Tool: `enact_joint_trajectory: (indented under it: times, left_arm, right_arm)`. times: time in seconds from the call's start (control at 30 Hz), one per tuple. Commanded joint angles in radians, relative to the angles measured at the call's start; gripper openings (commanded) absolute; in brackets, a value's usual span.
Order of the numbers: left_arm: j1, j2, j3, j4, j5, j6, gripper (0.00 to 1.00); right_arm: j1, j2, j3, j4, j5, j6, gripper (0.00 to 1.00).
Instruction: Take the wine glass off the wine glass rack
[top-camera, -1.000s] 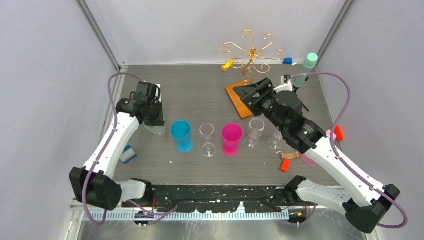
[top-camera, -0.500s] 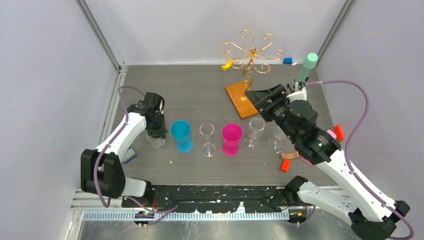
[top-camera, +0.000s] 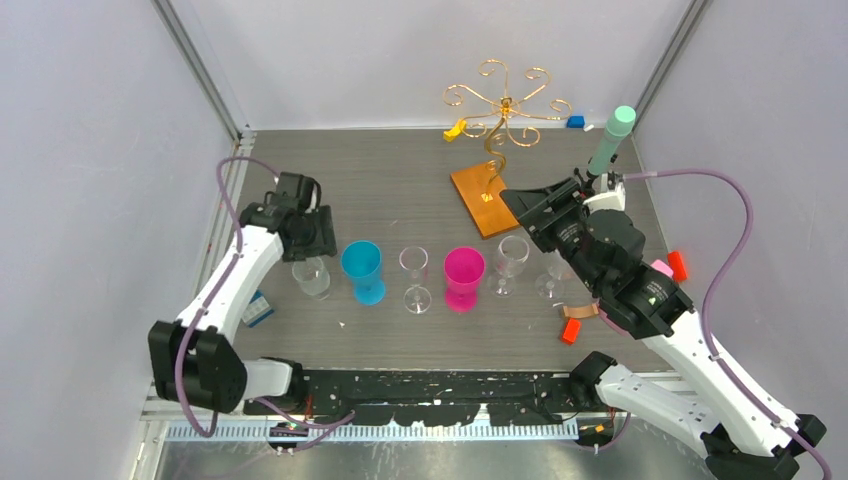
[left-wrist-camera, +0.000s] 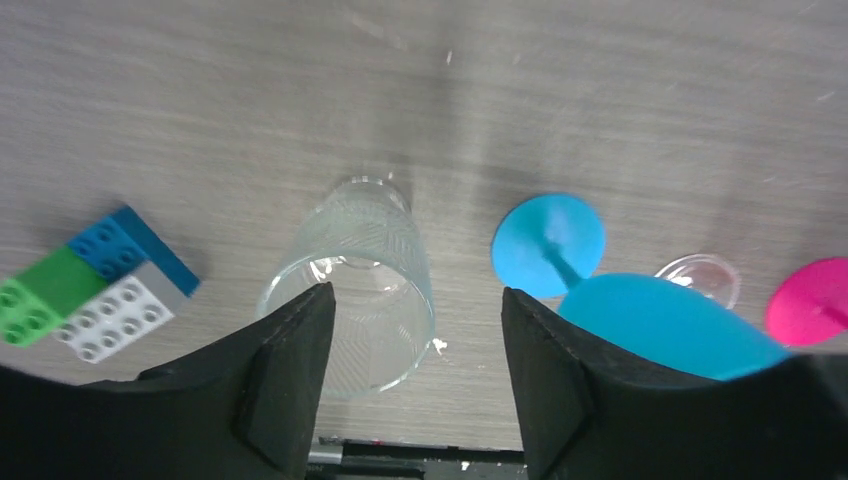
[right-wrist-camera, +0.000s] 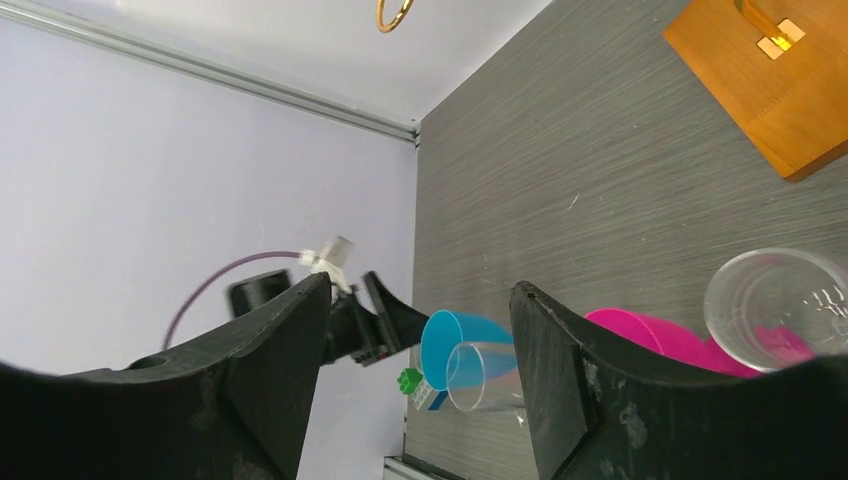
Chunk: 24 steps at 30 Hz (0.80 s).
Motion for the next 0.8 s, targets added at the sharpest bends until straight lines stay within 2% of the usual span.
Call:
enact_joint_trajectory:
  times: [0.0, 0.1, 0.13, 0.2, 0.4, 0.53, 0.77]
  left_arm:
    - [0.008, -0.116, 0.162, -0.053, -0.05, 0.039, 0.67]
    - [0.007, -0.166, 0.224, -0.112, -0.036, 0.043, 0.74]
    - [0.008, -0.185, 0.237, -0.129, -0.035, 0.041, 0.8]
    - [0.007, -0.218, 0.274, -0.181, -0.034, 0.043, 0.98]
    - [0.006, -0.336, 0.412, -0.31, -0.022, 0.091, 1.0]
    - [0.006, -0.407, 0.506, -0.359, -0.054, 0.112, 1.0]
    - [0.006, -0.525, 0.57, -0.313, -0.106, 0.149, 1.0]
  right_arm:
    - [-0.002, -0.01, 0.036, -0.034, 0.052, -0.028, 0.71]
    - [-0.002, -0.029, 0.043, -0.064, 0.087, -0.043, 0.71]
    - [-0.002, -0.044, 0.041, -0.066, 0.098, -0.064, 0.71]
    - [-0.002, -0.067, 0.058, -0.092, 0.144, -0.129, 0.72]
    - [-0.002, -0.11, 0.212, -0.335, 0.44, -0.361, 0.78]
    - [-0.002, -0.17, 0.311, -0.46, 0.65, -0.481, 0.87]
    - [-0.001, -0.357, 0.34, -0.4, 0.843, -0.666, 0.9]
